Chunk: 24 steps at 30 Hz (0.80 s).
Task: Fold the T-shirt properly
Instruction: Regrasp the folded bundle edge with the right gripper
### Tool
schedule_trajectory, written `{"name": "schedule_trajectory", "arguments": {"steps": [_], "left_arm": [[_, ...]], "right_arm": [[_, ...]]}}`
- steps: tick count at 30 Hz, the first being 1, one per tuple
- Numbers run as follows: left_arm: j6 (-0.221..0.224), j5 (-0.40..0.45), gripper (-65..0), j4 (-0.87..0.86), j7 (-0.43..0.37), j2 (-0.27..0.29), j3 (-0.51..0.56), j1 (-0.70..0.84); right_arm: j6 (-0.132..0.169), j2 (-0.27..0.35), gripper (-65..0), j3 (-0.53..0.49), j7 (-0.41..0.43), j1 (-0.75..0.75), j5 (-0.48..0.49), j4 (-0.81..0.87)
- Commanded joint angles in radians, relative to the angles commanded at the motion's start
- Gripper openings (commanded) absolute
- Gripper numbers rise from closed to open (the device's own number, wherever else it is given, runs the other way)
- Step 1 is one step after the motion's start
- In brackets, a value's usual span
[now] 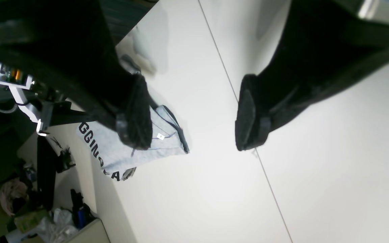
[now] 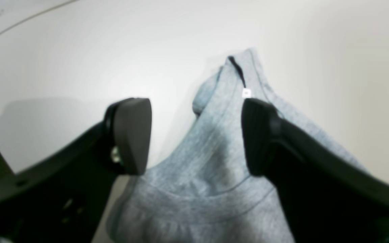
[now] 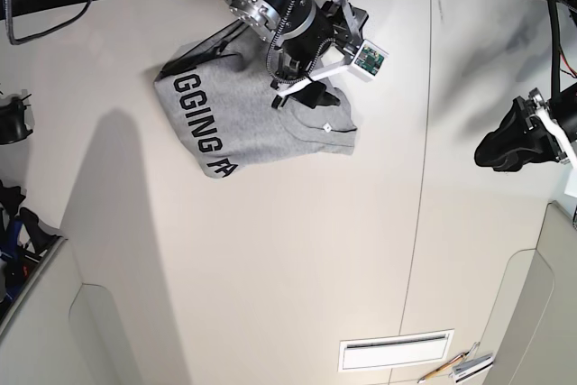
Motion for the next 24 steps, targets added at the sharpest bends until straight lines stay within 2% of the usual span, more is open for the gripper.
{"name": "schedule_trajectory", "arguments": {"steps": [8, 9, 10, 11, 12, 13, 14, 16, 18, 23, 24], "left_arm": [[0.0, 0.0, -22.9, 0.0, -0.001, 0.0, 0.053, 0.0], [0.0, 0.0, -23.0, 0.0, -0.001, 0.0, 0.053, 0.0], [0.0, 0.0, -23.3, 0.0, -0.001, 0.0, 0.053, 0.0], [0.0, 0.0, -26.4, 0.0, -0.001, 0.0, 0.053, 0.0], [0.0, 0.0, -32.6, 0.0, -0.001, 0.0, 0.053, 0.0], [0.0, 0.0, -39.5, 0.0, -0.002, 0.0, 0.053, 0.0], [0.0, 0.0, -45.3, 0.0, -0.002, 0.0, 0.053, 0.0], [0.0, 0.0, -48.7, 0.0, -0.001, 0.0, 0.053, 0.0], [0.0, 0.0, -48.8, 0.0, -0.001, 0.0, 0.053, 0.0], [0.0, 0.0, -65.0, 0.0, 0.0, 0.0, 0.058, 0.0], [0.0, 0.0, -65.0, 0.0, 0.0, 0.0, 0.063, 0.0]], "right_arm": [[0.0, 0.0, -25.3, 0.0, 0.021, 0.0, -0.001, 0.0], [-0.002, 0.0, -30.4, 0.002, 0.034, 0.0, -0.006, 0.0], [-0.002, 0.0, -39.6, 0.005, 0.045, 0.0, -0.019, 0.0], [-0.005, 0.0, -51.2, 0.013, 0.048, 0.002, -0.038, 0.0], [-0.019, 0.0, -62.5, 0.024, 0.047, 0.01, -0.059, 0.0], [-0.042, 0.0, -65.0, 0.036, 0.04, 0.022, -0.087, 0.0], [-0.066, 0.0, -65.0, 0.051, 0.032, 0.037, -0.122, 0.0], [-0.101, 0.0, -65.0, 0.093, 0.018, 0.076, -0.149, 0.0], [-0.105, 0.0, -65.0, 0.148, 0.014, 0.113, -0.145, 0.0], [-0.104, 0.0, -65.0, 0.296, 0.015, 0.182, -0.094, -0.001], [-0.103, 0.0, -65.0, 0.327, 0.015, 0.193, -0.08, -0.001]]}}
